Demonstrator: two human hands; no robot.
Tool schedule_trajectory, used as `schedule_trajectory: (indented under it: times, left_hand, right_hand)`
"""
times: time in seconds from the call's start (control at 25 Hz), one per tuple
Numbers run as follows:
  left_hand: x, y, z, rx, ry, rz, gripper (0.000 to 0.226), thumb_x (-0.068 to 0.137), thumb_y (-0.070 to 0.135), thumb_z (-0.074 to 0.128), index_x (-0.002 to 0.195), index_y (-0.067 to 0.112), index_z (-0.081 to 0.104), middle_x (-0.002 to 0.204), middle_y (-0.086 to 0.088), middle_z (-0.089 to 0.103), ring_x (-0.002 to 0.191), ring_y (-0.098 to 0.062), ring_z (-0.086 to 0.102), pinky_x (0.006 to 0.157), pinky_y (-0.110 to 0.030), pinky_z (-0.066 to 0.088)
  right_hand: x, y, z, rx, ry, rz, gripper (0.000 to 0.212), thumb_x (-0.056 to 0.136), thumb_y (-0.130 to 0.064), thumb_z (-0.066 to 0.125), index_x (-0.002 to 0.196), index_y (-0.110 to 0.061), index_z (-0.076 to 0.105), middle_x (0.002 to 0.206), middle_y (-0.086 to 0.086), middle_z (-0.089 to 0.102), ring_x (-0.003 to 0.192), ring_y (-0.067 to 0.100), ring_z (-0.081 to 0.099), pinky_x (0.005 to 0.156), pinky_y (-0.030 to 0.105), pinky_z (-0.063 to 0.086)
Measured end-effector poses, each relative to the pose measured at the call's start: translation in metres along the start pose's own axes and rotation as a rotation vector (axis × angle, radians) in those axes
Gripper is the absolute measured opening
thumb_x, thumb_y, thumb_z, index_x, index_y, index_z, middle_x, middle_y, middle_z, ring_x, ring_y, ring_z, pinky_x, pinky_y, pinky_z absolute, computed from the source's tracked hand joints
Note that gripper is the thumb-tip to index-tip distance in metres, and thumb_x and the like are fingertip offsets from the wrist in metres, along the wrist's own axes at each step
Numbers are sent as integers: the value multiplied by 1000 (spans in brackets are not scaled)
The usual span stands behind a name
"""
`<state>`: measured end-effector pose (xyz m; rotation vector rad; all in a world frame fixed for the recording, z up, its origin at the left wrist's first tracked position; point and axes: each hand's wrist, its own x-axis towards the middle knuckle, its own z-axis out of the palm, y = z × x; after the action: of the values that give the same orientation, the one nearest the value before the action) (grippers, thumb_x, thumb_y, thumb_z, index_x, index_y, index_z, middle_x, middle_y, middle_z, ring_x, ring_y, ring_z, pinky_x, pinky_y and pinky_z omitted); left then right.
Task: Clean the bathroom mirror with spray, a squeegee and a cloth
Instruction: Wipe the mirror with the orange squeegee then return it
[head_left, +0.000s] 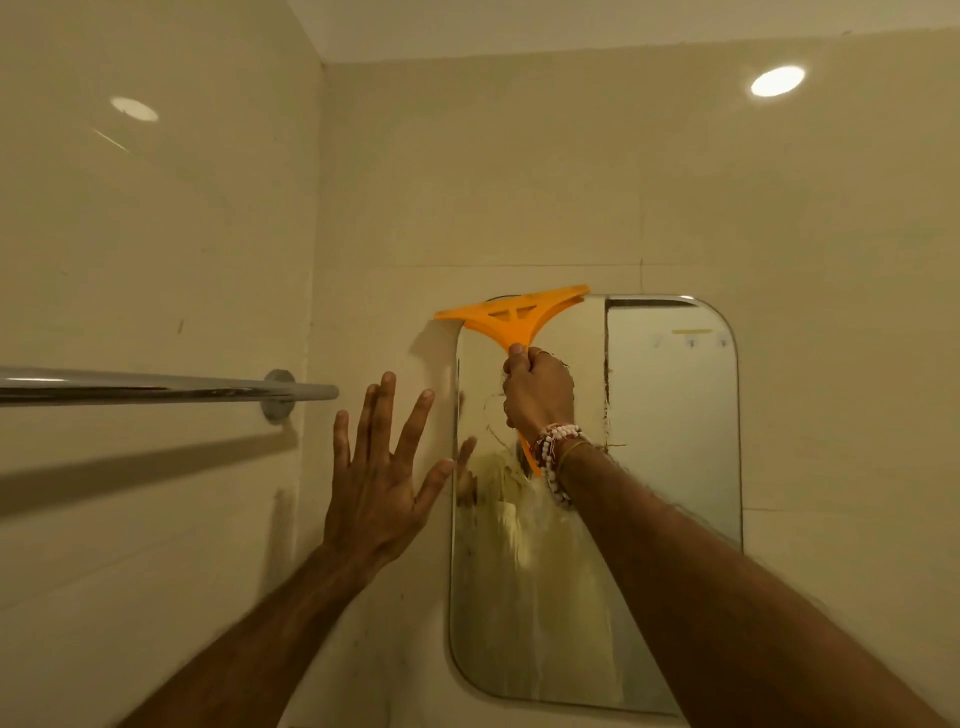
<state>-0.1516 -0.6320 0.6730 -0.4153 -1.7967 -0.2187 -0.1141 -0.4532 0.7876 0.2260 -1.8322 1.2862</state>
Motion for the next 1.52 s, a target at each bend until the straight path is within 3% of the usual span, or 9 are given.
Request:
schedule_trajectory:
  times: [0.28,0.48,0.6,0.68,0.92,1.04,1.16,1.44,1.52]
  left_hand:
    - [-14,-6,2,31,-18,-21,77,101,64,30,167,26,18,176,-13,-1,163,-30,3,126,-65,8]
    - [-23,2,8,30,-39,-25,77,101,64,30,167,27,16,175,-15,1,162,-31,4,126,-66,8]
    - [-31,7,8,20,-75,-36,77,102,65,27,167,27,13,176,-14,-3,163,-30,1,126,-66,7]
    - [-35,10,7,14,-95,-41,77,102,66,26,168,28,12,176,-12,-6,163,-29,-1,126,-66,6]
    - [-35,20,-1,-20,-97,-53,78,101,70,19,167,30,12,176,-11,-6,163,-28,-3,127,-64,3]
    - [-19,26,-6,-6,-73,-75,79,100,67,26,167,27,13,176,-12,-7,163,-28,-5,127,-63,0]
    - [-4,33,-10,-5,-36,-64,78,101,66,26,167,26,14,176,-13,-6,162,-28,-4,126,-59,-5]
    - [-3,45,-5,-11,-40,-55,86,98,76,8,167,25,15,175,-14,-4,162,-31,-3,126,-58,-8]
    - [-3,50,-1,-1,-43,-47,86,98,76,8,167,24,16,175,-14,-5,162,-31,-3,126,-61,-5]
  right_hand:
    - [-18,15,3,29,-37,79,37,103,-44,37,78,-24,55,83,8,63,85,38,66,85,61,56]
    - [-51,53,4,-39,-52,88,37,104,-43,38,79,-23,57,98,14,68,98,37,64,86,53,55]
    - [-78,79,2,-72,-53,69,37,105,-39,40,73,-26,53,75,-6,60,69,13,59,61,25,42]
    - [-97,95,1,-61,-67,95,37,105,-37,42,70,-28,52,65,-10,55,55,6,50,53,22,34]
    - [-117,108,-13,-58,-99,95,38,103,-38,44,69,-25,54,63,-6,57,56,10,51,54,26,39]
    - [-79,73,-31,20,-9,72,36,104,-40,41,78,-21,59,84,6,65,73,20,58,73,42,55]
    - [-26,32,-52,31,85,56,39,105,-39,40,87,-14,64,85,7,69,81,29,68,81,50,59]
    - [2,22,-67,-63,93,141,46,104,-41,38,101,-6,69,96,13,72,91,33,69,87,48,57]
    - [-14,38,-68,-34,89,129,44,105,-39,40,95,-7,68,89,11,69,84,31,67,82,46,57]
